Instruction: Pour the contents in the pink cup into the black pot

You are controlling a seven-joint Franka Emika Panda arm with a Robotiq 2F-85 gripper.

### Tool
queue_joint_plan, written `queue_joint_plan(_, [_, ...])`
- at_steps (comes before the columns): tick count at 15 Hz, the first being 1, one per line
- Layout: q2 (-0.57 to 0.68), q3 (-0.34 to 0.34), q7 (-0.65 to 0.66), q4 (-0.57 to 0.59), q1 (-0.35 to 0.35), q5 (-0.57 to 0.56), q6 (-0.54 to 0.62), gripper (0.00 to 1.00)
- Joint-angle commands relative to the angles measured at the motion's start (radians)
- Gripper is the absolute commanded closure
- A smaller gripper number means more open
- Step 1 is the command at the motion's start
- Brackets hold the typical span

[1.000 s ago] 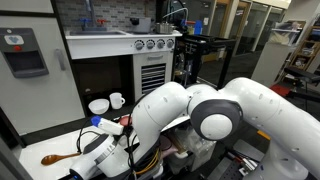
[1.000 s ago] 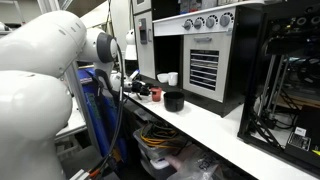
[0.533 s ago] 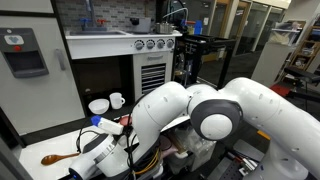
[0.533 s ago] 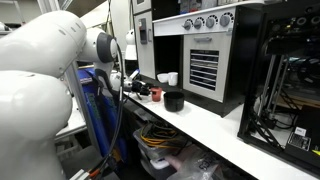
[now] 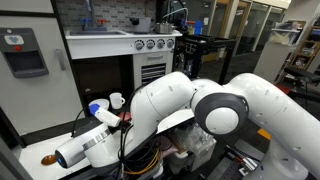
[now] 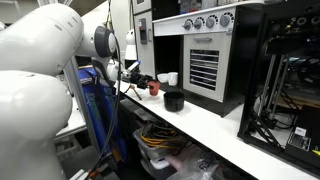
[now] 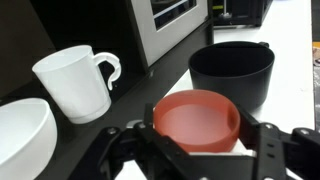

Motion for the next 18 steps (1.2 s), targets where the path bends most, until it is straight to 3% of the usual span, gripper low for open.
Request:
queue_joint_plan(1, [-0.075, 0.019, 0.036, -0.022, -0.022, 0.078, -0.028, 0.49])
queue_joint_plan(10, [-0.255, 0.053, 0.155, -0.143, -0.119, 0.296, 0.034, 0.49])
queue_joint_plan(18, [-0.409, 0.086, 0.208, -0.324, -0.238, 0.400, 0.153, 0.49])
